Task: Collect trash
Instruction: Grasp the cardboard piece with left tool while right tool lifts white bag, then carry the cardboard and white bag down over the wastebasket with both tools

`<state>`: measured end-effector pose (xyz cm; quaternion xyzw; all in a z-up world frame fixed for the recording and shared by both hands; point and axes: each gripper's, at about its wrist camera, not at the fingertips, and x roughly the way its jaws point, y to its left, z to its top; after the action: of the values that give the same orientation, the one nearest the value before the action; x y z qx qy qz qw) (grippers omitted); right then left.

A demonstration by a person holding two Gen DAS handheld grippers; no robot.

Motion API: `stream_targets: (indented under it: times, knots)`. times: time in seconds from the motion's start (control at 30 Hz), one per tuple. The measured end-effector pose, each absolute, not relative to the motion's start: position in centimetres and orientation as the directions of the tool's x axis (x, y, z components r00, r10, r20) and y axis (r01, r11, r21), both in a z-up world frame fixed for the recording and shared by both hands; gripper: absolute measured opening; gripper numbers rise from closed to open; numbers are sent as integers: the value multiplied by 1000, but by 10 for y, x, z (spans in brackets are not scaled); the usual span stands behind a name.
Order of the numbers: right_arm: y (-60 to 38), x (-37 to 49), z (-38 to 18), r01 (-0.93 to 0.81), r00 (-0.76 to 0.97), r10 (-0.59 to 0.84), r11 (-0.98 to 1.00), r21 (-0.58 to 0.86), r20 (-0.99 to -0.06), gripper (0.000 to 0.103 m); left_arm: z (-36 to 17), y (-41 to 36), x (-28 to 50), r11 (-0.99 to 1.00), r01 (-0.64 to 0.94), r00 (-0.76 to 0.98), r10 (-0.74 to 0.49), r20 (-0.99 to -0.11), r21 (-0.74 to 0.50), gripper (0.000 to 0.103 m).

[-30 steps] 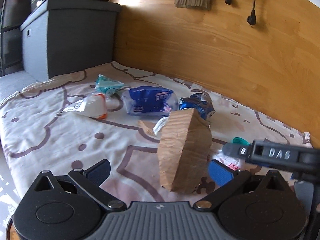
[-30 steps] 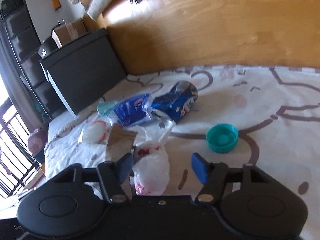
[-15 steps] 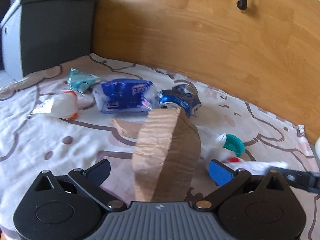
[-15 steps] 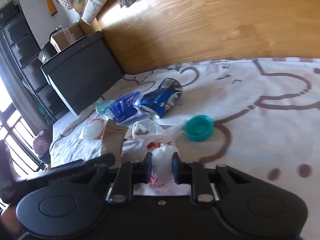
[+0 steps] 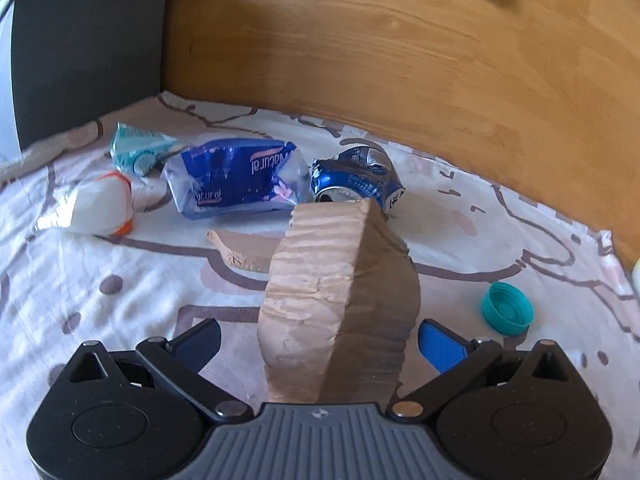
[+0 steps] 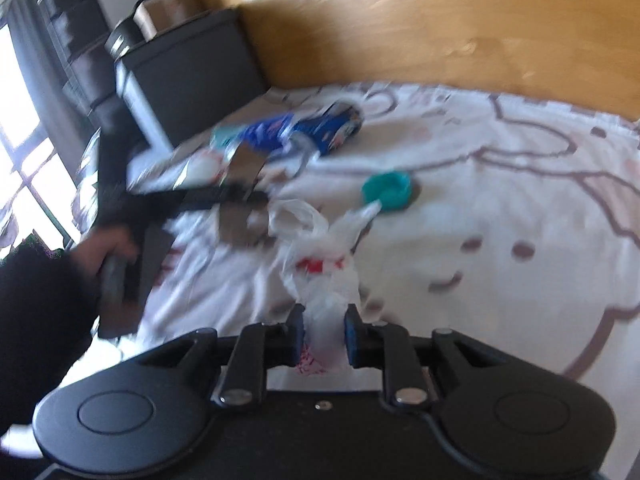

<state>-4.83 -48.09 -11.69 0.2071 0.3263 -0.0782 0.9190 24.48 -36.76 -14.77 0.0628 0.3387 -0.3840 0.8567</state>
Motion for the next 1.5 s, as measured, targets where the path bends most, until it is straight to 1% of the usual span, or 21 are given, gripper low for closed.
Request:
stream_targets:
  times: [0.1,0.17,0.2,0.23,0.3,0.33,0.37,0.4,0.43,0.47,0.53,0.63,0.73,0.8,0.83,0.87,0.9,0.93,0.97,1.1,1.5]
  knots:
    - [-472,-55,-116,254,766,27,905,340,-643,24,-149,-367,248,701,691,471,-621,-627,-176,103]
    - [-470,-55,-114,243,769,38,906,346,-638,29,-150,-366,249,707,683,478,-622,-620,-183,101]
    - [-469,-55,-112,239,774,36,908,345,-632,30,-150,-366,250,710,680,480,-621,-619,-186,96]
    - [-468,-54,-109,239,779,32,908,343,-626,32,-149,-365,250,706,681,476,-629,-614,-195,86]
    - [-467,-52,-105,240,790,20,909,340,-613,38,-149,-362,250,701,679,469,-643,-605,-218,77]
    - [-467,-51,-102,242,794,16,908,341,-608,45,-149,-362,250,701,679,469,-644,-604,-220,71]
    - [-468,-49,-100,245,798,11,908,341,-602,50,-148,-361,249,702,679,472,-641,-605,-215,70]
    - [-468,-47,-98,248,804,4,907,341,-595,52,-148,-361,248,705,677,477,-637,-605,-210,65]
    - [-468,-45,-96,253,807,-3,905,341,-590,58,-147,-360,248,707,675,477,-635,-608,-209,62]
    - [-469,-43,-95,259,812,-12,903,341,-584,63,-147,-359,247,711,670,477,-632,-611,-212,60]
    - [-472,-35,-97,279,811,-30,898,340,-585,67,-146,-354,245,714,665,477,-633,-610,-221,59]
    - [-477,-18,-109,327,780,-56,886,329,-623,67,-144,-347,239,714,661,473,-634,-612,-229,58]
    - [-477,-6,-121,338,756,-50,883,325,-653,67,-141,-334,231,721,646,473,-636,-610,-250,58]
    - [-475,1,-128,339,731,-37,886,316,-681,64,-140,-326,226,725,638,471,-634,-613,-259,58]
    - [-474,3,-132,341,720,-32,887,312,-694,61,-139,-321,223,728,634,470,-630,-618,-259,58]
    - [-473,5,-135,340,708,-26,889,308,-706,55,-138,-318,220,731,630,469,-626,-623,-261,58]
    - [-471,6,-138,339,697,-20,890,305,-717,51,-138,-313,216,734,626,466,-623,-629,-263,58]
    - [-470,6,-141,337,689,-13,891,305,-724,43,-138,-309,213,736,624,463,-619,-635,-263,58]
    - [-468,5,-142,337,688,-13,891,304,-725,42,-137,-306,209,739,621,462,-614,-641,-260,58]
    - [-463,-3,-139,353,703,-44,888,294,-710,40,-134,-290,195,750,614,473,-598,-646,-245,58]
    - [-446,0,-119,390,748,-149,887,247,-647,40,-104,-242,164,795,561,546,-566,-618,-231,58]
